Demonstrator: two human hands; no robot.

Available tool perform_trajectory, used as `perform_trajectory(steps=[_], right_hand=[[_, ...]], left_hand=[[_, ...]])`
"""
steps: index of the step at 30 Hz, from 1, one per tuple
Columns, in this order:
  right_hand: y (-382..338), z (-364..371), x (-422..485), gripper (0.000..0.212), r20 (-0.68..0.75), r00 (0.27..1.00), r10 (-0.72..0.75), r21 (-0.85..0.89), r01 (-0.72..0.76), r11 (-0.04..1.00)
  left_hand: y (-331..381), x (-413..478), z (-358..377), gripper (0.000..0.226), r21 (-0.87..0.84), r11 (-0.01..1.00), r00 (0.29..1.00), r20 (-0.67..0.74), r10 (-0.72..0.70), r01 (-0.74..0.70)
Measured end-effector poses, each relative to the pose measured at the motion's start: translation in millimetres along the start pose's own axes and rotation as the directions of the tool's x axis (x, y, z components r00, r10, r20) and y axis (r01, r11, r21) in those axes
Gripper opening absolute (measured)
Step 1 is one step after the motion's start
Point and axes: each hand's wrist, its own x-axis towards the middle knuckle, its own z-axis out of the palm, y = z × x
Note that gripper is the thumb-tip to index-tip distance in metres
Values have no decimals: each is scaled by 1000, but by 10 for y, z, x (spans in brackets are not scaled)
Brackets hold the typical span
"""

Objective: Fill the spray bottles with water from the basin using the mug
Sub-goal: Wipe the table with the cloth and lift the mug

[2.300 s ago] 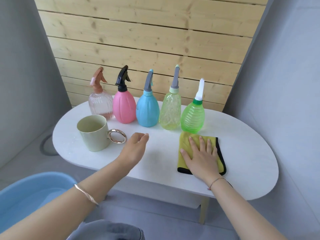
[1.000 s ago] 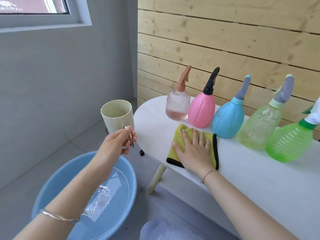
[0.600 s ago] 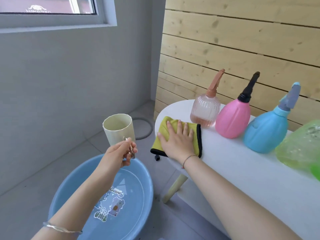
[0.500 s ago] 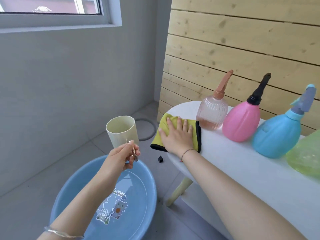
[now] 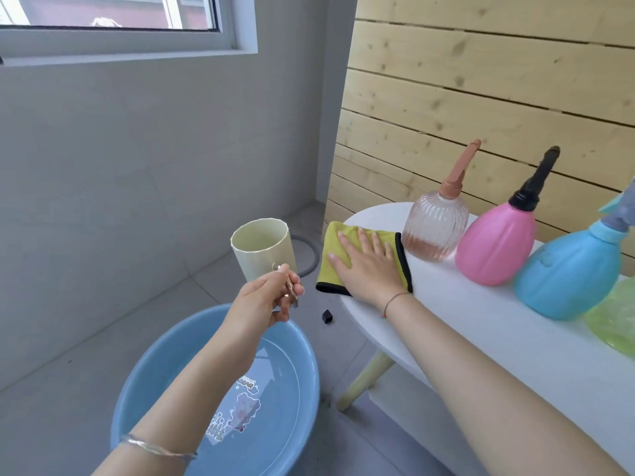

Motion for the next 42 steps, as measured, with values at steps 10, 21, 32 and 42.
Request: perform_trajectory(steps=[10,21,32,42], right_hand=[[778,-125,-1264,80,-29,1000,-5,-46,4,999],[1345,-216,-1789,101,-66,982,179,-38,-182,983],[1257,-259,-1814,63,-70,969,238,-13,-240,971],[1057,-252,-2038,59,-22,929,370,34,-369,929]], left_hand=[[129,-234,813,31,-45,996,982,170,86,-79],[31,-315,1482,29,-53,999,983,184,10,0],[-123,-263,1718,25,35,999,980,200,-8,1],[-223,-359,1686,23,187,981,998,51,30,-39]])
